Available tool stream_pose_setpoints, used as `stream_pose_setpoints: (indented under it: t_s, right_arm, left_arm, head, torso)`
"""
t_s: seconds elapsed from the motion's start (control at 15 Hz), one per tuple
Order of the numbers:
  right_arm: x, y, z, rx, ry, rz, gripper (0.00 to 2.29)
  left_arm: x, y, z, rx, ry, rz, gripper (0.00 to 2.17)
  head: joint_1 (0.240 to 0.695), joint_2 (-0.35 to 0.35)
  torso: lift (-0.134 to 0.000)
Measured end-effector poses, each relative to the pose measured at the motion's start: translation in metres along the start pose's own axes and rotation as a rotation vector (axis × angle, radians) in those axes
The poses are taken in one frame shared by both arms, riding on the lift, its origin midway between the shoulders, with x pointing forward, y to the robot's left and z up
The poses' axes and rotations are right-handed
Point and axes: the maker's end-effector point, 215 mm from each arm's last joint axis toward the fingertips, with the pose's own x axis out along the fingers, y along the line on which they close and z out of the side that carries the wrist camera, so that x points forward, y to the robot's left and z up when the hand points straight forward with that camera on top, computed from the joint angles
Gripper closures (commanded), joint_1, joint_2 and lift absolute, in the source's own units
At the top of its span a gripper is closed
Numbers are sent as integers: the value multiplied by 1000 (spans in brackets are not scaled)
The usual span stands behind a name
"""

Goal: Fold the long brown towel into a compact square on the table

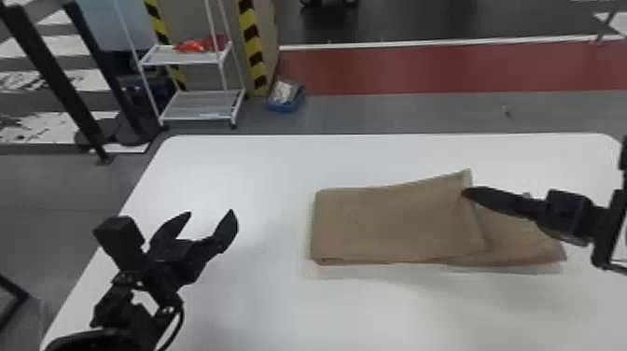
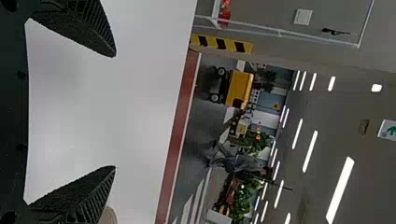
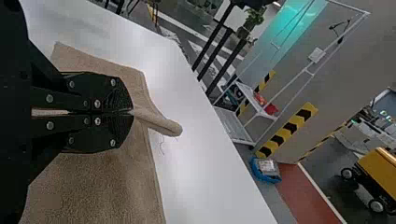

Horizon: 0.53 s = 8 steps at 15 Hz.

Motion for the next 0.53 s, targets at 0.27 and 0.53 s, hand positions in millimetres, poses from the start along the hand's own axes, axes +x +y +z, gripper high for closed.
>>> stream_pose_setpoints:
  t_s: [0.27, 0.53]
  right_arm:
    - [-15, -18, 4, 17, -23, -28, 1112]
    - [-38, -22, 5, 33, -45, -32, 1112]
  left_arm:
    - [-3, 2, -3, 2, 7, 1, 9]
    - [-8, 9, -5, -1, -4, 15, 9]
  head:
    - [695, 74]
    - [695, 62]
  torso:
    - [-123]
    - [-123]
